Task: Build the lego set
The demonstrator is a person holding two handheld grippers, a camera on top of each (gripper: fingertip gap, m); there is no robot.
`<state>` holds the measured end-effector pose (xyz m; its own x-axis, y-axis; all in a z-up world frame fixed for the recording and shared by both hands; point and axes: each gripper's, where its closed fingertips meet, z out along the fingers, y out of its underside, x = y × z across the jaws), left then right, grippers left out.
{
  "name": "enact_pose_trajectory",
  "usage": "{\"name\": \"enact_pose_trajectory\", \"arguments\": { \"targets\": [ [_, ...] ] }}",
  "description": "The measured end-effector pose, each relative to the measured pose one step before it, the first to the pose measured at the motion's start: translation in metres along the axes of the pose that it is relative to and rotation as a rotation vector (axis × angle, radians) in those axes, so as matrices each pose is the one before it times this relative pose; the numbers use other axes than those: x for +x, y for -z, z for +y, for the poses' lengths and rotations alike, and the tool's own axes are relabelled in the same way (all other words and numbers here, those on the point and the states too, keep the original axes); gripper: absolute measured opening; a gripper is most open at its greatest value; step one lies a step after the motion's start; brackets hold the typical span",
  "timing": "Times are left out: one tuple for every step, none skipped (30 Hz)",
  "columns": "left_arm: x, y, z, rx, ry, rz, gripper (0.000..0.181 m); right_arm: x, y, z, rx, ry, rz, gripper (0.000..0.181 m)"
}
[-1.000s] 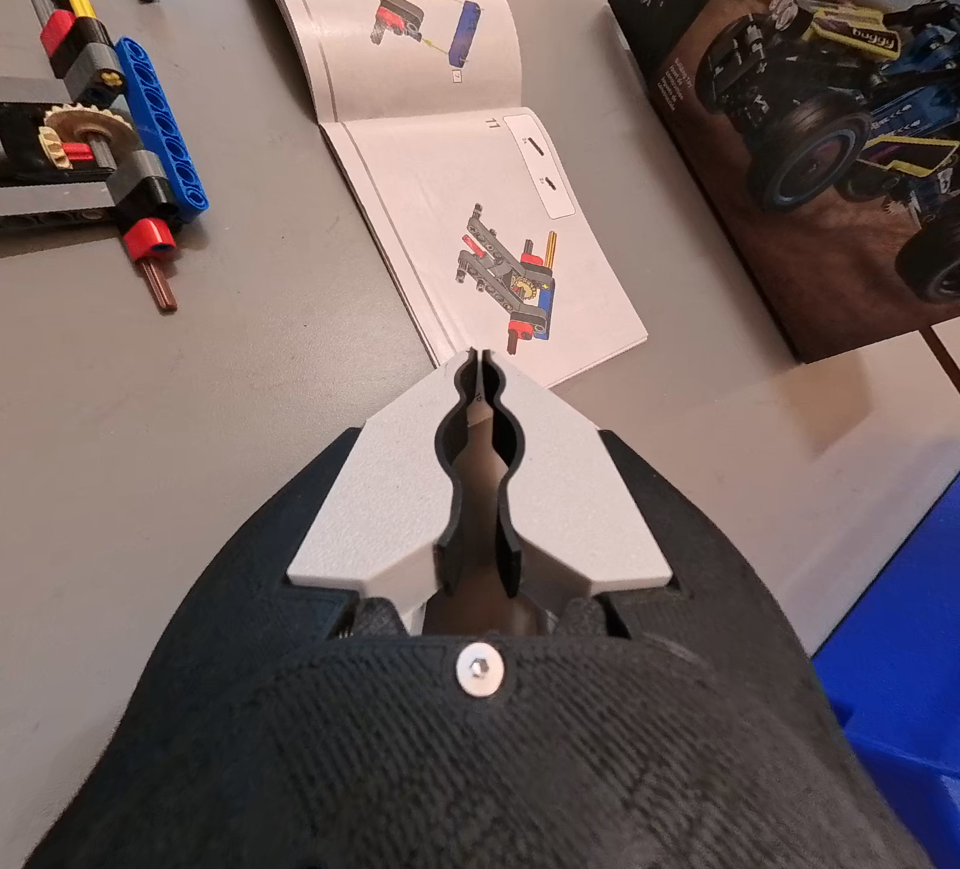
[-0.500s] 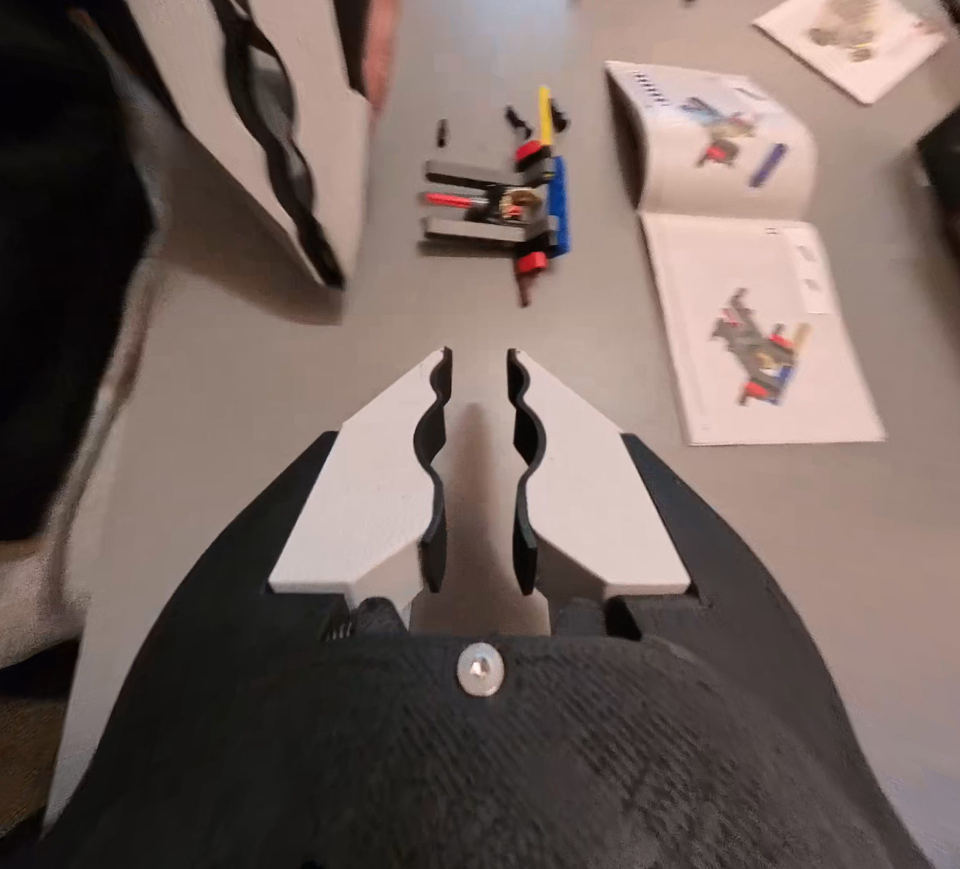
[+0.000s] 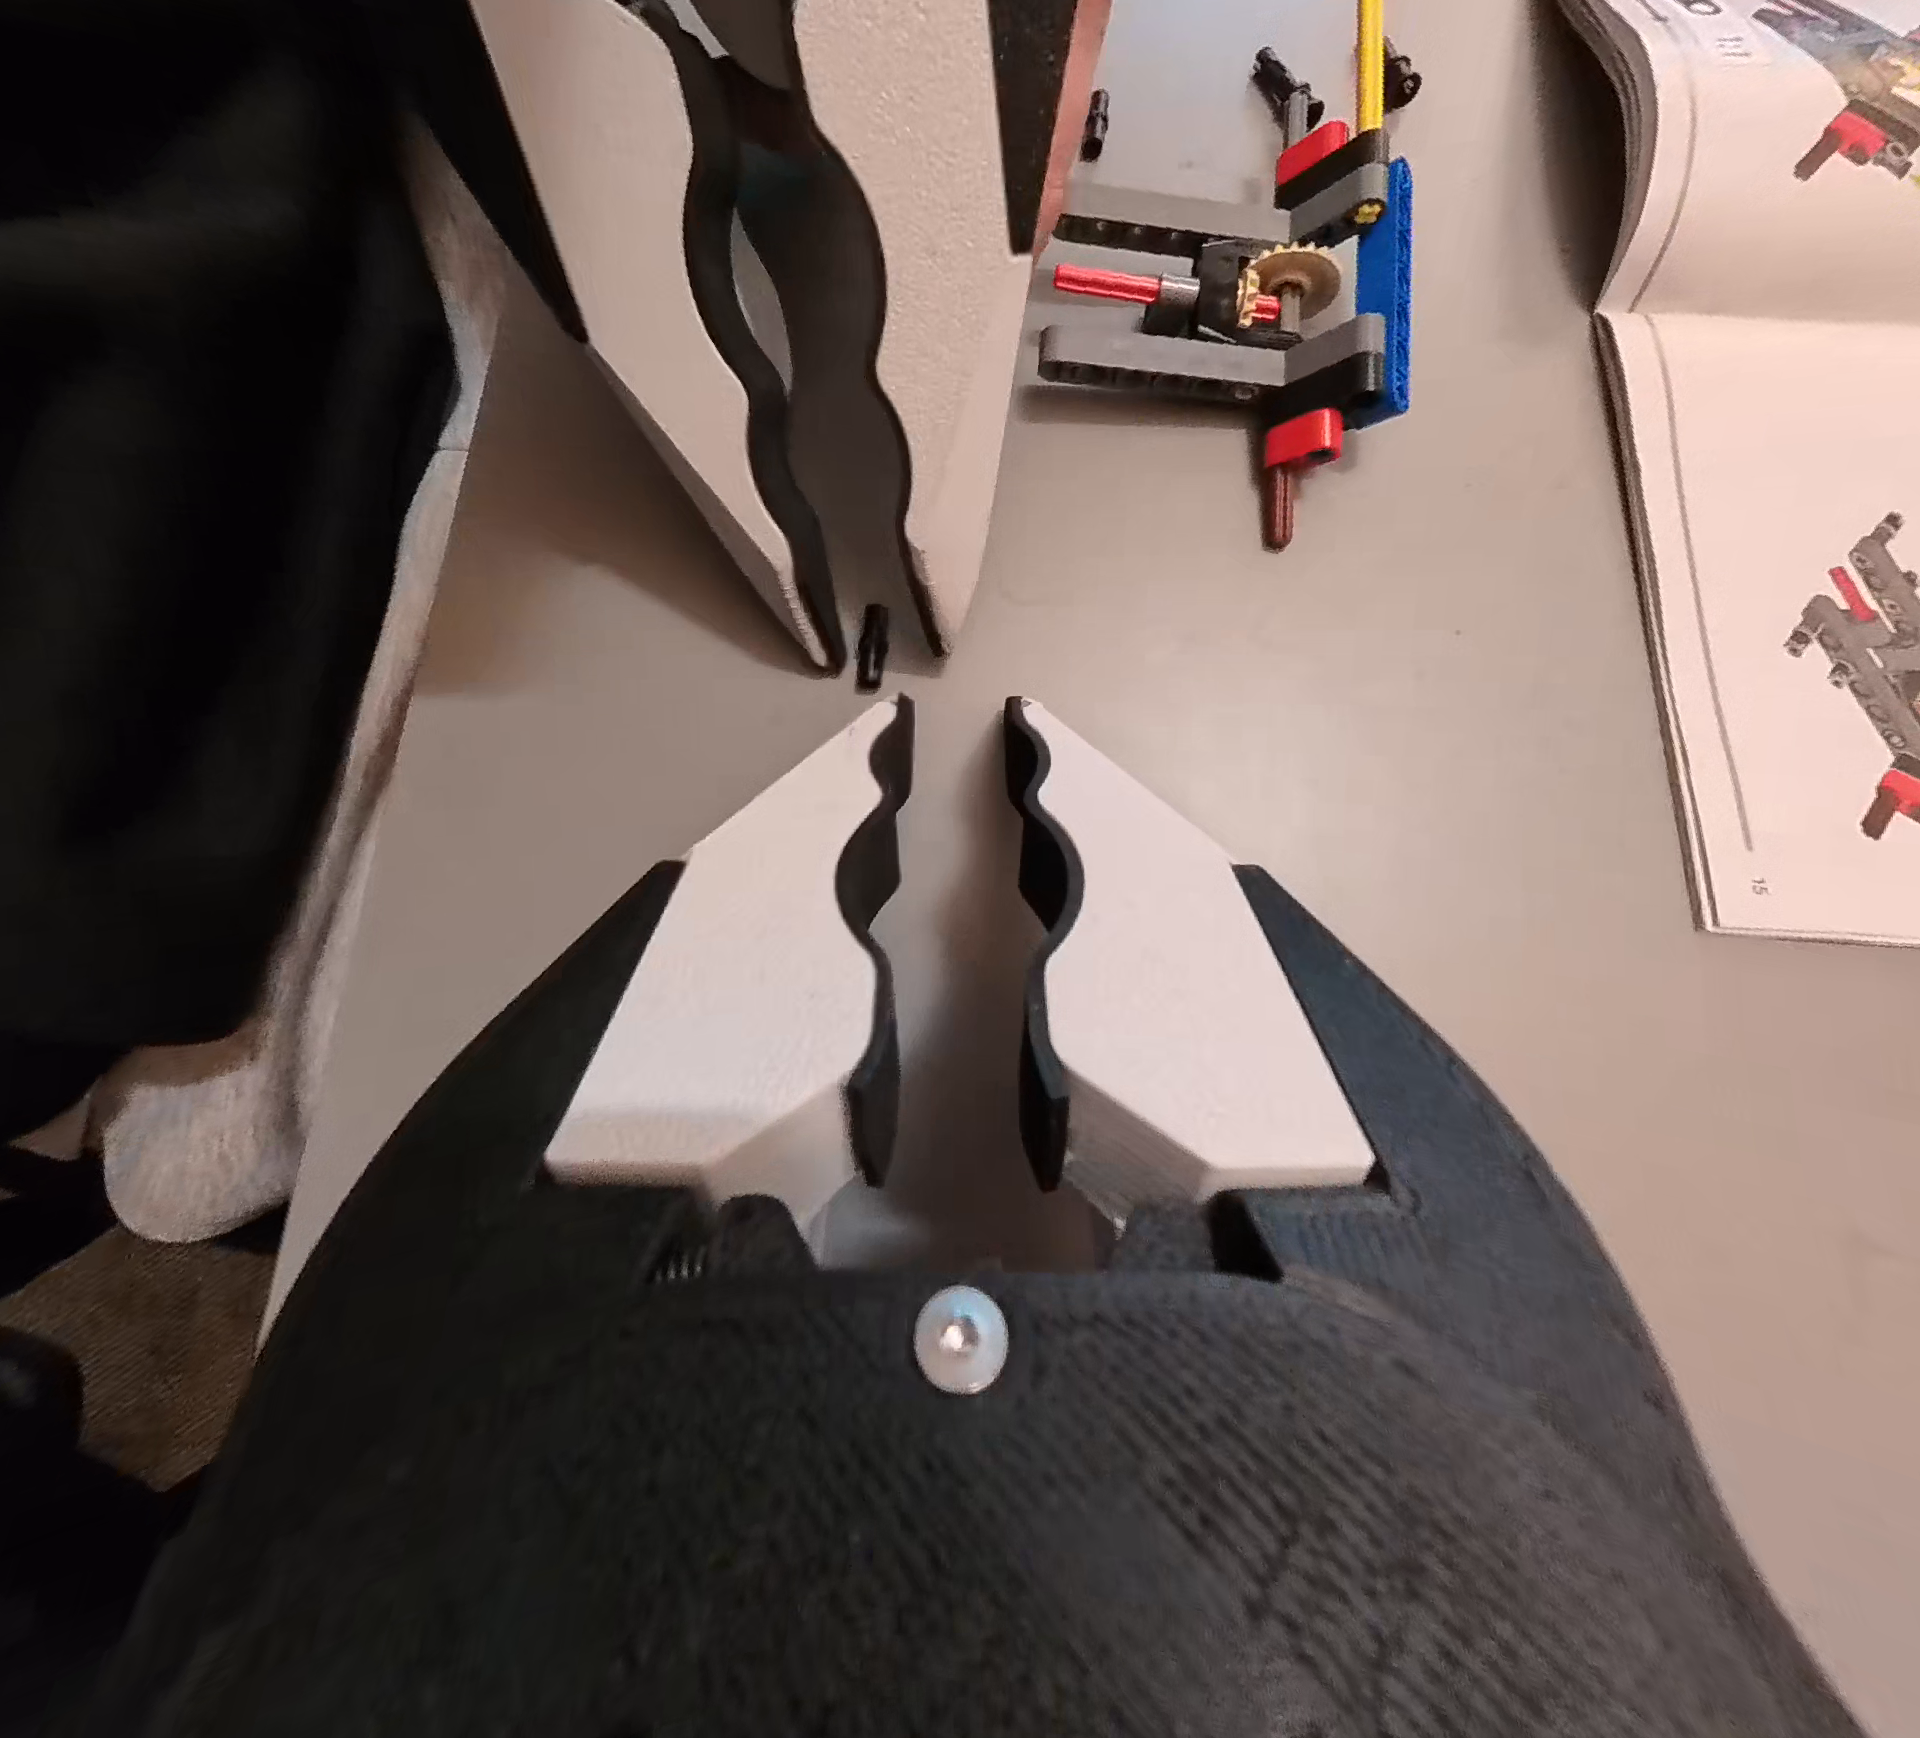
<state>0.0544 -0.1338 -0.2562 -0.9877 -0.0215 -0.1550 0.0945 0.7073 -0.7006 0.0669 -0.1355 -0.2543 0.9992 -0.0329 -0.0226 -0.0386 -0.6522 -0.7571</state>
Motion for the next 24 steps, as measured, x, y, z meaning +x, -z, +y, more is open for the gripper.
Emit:
{"name": "enact_pose_trajectory", "arguments": {
  "targets": [
    [-0.00048, 0.00061, 0.00041, -0.0029, 0.0003, -0.0025, 0.019, 0.00143, -0.00026, -0.00008, -0.0003, -0.0028, 0.0103, 0.014],
    [-0.00092, 0.00072, 0.00064, -0.0024, -0.0002, -0.0054, 0.021, 0.00064, -0.00025, -0.00004, -0.0005, 0.0019, 0.0058, 0.013],
    [-0.00071, 0.00090, 0.00073, -0.0024, 0.0005, -0.0027, 0.022, -0.00003, -0.00020, -0.00014, -0.0003, 0.0017, 0.0005, 0.013],
    [-0.00079, 0.00141, 0.00057, -0.0001, 0.0014, -0.0017, 0.025, 0.00037, -0.00015, 0.00000, 0.0000, -0.0018, 0.0007, 0.013],
    [-0.00125, 0.00193, -0.00034, 0.0051, 0.0035, -0.0036, 0.027, 0.00056, -0.00002, -0.00002, 0.0000, -0.0032, 0.0013, 0.012],
    [-0.00128, 0.00295, -0.00118, 0.0102, 0.0048, -0.0014, 0.028, 0.00023, -0.00012, 0.00005, -0.0003, -0.0009, 0.0021, 0.012],
    [-0.00163, 0.00393, -0.00211, 0.0156, 0.0074, -0.0015, 0.028, -0.00077, 0.00008, -0.00007, 0.0002, 0.0027, -0.0004, 0.013],
    [-0.00312, 0.00484, -0.00285, 0.0208, 0.0114, -0.0092, 0.027, -0.00112, -0.00020, -0.00017, 0.0001, 0.0031, -0.0023, 0.016],
    [-0.00408, 0.00576, -0.00248, 0.0209, 0.0123, -0.0124, 0.027, -0.00075, -0.00011, -0.00015, 0.0005, -0.0055, -0.0033, 0.017],
    [-0.00381, 0.00600, -0.00083, 0.0131, 0.0115, -0.0087, 0.027, -0.00139, -0.00014, -0.00065, 0.0025, -0.0195, -0.0101, 0.020],
    [-0.00434, 0.00603, 0.00176, -0.0010, 0.0098, -0.0090, 0.027, -0.00126, -0.00017, -0.00068, 0.0032, -0.0247, -0.0102, 0.023],
    [-0.00562, 0.00576, 0.00469, -0.0164, 0.0042, -0.0162, 0.027, -0.00046, -0.00029, -0.00058, 0.0029, -0.0202, -0.0002, 0.024],
    [-0.00657, 0.00567, 0.00685, -0.0257, -0.0046, -0.0199, 0.027, -0.00042, -0.00033, -0.00036, 0.0015, -0.0110, 0.0055, 0.025],
    [-0.00624, 0.00532, 0.00772, -0.0272, -0.0118, -0.0170, 0.026, -0.00077, -0.00046, -0.00039, 0.0013, -0.0091, 0.0057, 0.027],
    [-0.00562, 0.00483, 0.00768, -0.0260, -0.0121, -0.0141, 0.026, -0.00142, -0.00049, -0.00067, 0.0026, -0.0130, 0.0025, 0.029],
    [-0.00418, 0.00391, 0.00653, -0.0230, -0.0060, -0.0076, 0.026, -0.00007, -0.00056, -0.00064, 0.0026, -0.0174, 0.0107, 0.029],
    [-0.00179, 0.00292, 0.00405, -0.0121, 0.0015, 0.0013, 0.026, 0.00141, -0.00080, -0.00056, 0.0014, -0.0160, 0.0238, 0.027],
    [0.00043, 0.00170, 0.00094, 0.0032, 0.0053, 0.0058, 0.025, 0.00222, -0.00104, -0.00054, -0.0001, -0.0083, 0.0335, 0.023],
    [0.00237, 0.00061, -0.00076, 0.0104, 0.0009, 0.0069, 0.024, 0.00000, -0.00147, -0.00067, -0.0011, 0.0032, 0.0253, 0.023],
    [0.00310, -0.00057, -0.00070, 0.0078, -0.0095, 0.0016, 0.025, -0.00118, -0.00150, -0.00076, -0.0020, 0.0124, 0.0209, 0.024],
    [0.00247, -0.00137, 0.00005, 0.0005, -0.0228, -0.0103, 0.025, -0.00038, -0.00164, -0.00079, -0.0023, 0.0131, 0.0230, 0.023],
    [0.00124, -0.00187, 0.00092, -0.0061, -0.0370, -0.0229, 0.025, 0.00049, -0.00143, -0.00084, -0.0014, 0.0089, 0.0218, 0.023],
    [-0.00035, -0.00188, 0.00116, -0.0096, -0.0472, -0.0343, 0.024, -0.00043, -0.00110, -0.00096, -0.0001, -0.0022, 0.0064, 0.022],
    [-0.00084, -0.00181, 0.00108, -0.0120, -0.0549, -0.0385, 0.024, -0.00039, -0.00100, -0.00086, -0.0001, -0.0066, 0.0006, 0.022]
  ]
}}
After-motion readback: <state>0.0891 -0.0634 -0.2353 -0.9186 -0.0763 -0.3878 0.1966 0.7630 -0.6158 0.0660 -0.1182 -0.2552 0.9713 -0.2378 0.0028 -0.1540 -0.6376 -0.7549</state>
